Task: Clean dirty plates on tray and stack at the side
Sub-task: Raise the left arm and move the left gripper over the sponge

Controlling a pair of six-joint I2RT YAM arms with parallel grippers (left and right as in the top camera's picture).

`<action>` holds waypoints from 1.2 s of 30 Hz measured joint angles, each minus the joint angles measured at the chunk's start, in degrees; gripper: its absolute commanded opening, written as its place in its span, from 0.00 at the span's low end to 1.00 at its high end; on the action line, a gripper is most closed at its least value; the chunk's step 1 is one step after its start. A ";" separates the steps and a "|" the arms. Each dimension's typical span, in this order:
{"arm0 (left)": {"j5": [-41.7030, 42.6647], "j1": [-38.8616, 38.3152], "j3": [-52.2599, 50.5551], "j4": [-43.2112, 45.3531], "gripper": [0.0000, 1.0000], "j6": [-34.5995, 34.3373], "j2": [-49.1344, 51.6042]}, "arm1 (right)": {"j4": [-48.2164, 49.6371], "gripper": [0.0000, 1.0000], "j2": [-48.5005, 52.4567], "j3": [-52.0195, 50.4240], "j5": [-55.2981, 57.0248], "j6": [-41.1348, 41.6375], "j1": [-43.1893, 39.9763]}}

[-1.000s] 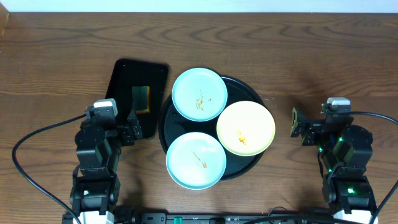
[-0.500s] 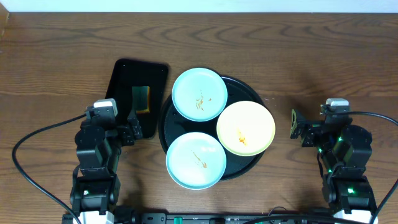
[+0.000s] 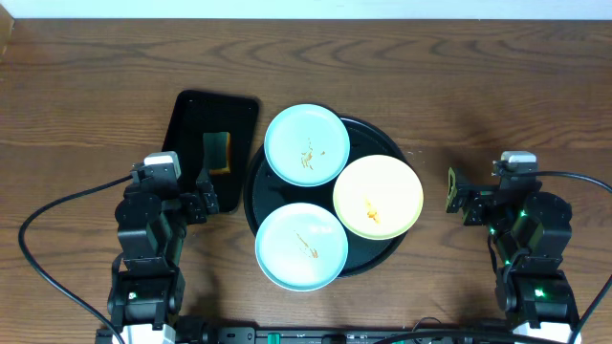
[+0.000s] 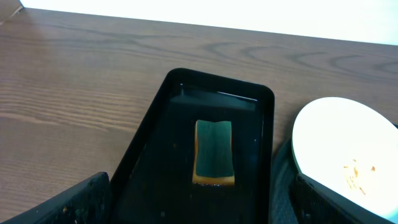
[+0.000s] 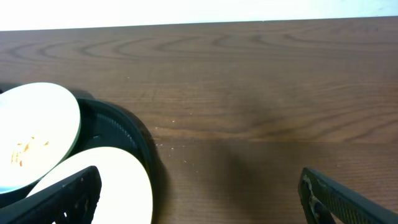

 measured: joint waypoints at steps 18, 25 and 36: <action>0.02 0.00 18.93 -24.15 0.92 -0.02 7.52 | -18.84 0.99 10.75 18.18 0.22 -3.67 0.31; 1.29 0.00 29.70 -40.22 0.92 -0.02 16.13 | -31.30 0.99 15.63 26.71 0.39 -4.20 0.85; 6.84 0.00 38.93 -46.03 0.92 -0.02 21.73 | -32.59 0.99 14.82 28.92 -1.36 -4.13 0.94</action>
